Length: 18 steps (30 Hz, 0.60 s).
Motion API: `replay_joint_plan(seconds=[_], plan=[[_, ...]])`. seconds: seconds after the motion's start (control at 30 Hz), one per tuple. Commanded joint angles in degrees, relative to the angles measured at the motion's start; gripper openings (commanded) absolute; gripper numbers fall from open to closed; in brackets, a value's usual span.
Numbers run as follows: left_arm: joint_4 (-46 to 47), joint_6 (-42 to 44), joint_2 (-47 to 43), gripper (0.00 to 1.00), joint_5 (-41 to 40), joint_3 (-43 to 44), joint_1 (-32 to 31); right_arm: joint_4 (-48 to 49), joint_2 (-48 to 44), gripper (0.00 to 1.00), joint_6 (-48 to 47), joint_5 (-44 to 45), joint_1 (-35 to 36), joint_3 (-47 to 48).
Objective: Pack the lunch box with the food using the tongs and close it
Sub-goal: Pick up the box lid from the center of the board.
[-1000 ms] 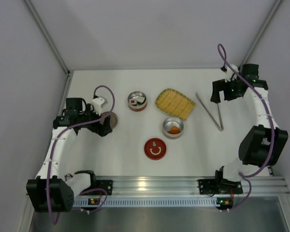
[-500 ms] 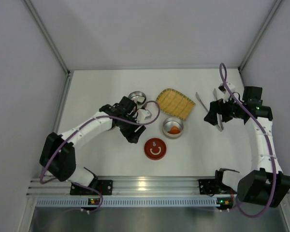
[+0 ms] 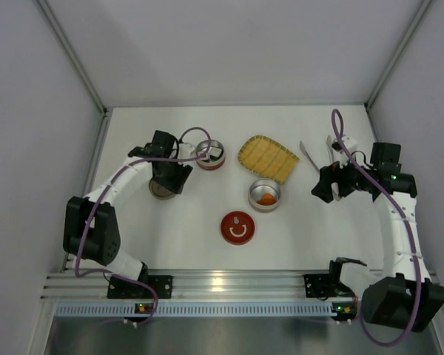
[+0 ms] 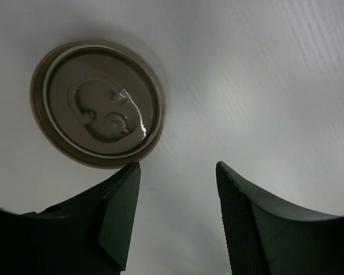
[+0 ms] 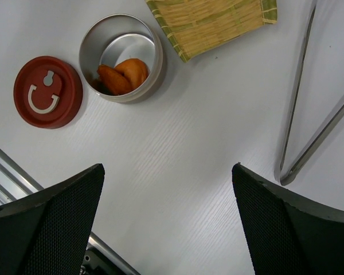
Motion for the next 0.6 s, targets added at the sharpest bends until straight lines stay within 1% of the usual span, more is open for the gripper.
replay_joint_plan(seconds=[0.0, 0.13, 0.4, 0.57], plan=[[-0.7, 5.86, -2.07, 0.61, -4.34, 0.98, 1.36, 0.91, 0.76, 0.91, -1.07, -3.42, 0.23, -0.03], [-0.26, 9.03, -0.32, 0.61, -5.93, 0.89, 2.68, 2.23, 1.73, 0.9, 0.08, -3.6, 1.64, 0.06], [3.16, 11.66, 3.55, 0.58, -6.02, -0.78, 2.69, 2.5, 2.17, 0.9, 0.61, -3.07, 2.35, 1.11], [3.78, 13.51, 5.84, 0.52, -4.09, -0.78, 2.69, 2.15, 2.52, 0.9, 0.61, -3.16, 2.35, 1.46]])
